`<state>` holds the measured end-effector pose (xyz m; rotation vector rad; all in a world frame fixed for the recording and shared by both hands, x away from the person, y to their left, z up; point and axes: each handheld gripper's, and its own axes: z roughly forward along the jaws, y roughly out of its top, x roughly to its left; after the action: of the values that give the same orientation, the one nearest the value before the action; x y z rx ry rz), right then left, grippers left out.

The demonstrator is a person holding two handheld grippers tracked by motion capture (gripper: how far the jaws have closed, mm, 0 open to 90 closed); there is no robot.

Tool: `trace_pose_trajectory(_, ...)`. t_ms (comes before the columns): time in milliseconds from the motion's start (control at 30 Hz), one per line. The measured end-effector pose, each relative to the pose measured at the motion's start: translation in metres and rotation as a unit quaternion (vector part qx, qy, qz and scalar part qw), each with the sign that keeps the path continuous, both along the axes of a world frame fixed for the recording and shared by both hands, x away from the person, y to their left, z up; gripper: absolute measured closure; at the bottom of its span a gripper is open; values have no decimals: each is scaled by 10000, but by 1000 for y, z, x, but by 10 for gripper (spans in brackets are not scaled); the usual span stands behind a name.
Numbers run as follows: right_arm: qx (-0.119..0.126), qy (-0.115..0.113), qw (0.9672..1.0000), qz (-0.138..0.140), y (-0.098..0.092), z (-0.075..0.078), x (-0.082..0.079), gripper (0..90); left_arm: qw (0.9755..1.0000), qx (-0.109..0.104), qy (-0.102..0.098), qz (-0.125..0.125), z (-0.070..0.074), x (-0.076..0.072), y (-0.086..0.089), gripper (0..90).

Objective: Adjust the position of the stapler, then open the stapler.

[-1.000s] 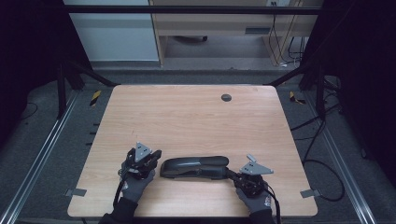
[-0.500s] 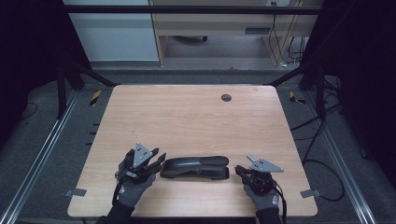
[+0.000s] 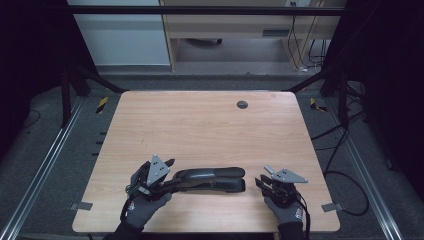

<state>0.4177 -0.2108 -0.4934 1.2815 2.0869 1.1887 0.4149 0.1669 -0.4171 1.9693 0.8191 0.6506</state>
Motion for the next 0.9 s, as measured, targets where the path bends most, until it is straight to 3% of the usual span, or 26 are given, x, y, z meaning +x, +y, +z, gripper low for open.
trace_pose_trajectory(400,-18,-24,10000,-73,-4,1,1,646,9988,307,56,-373,6,-4,-17,322)
trace_pose_trajectory(900,-14,-56,10000,-47,-4,3,0,663,9963,605,52,-615,13,-5,-29,271)
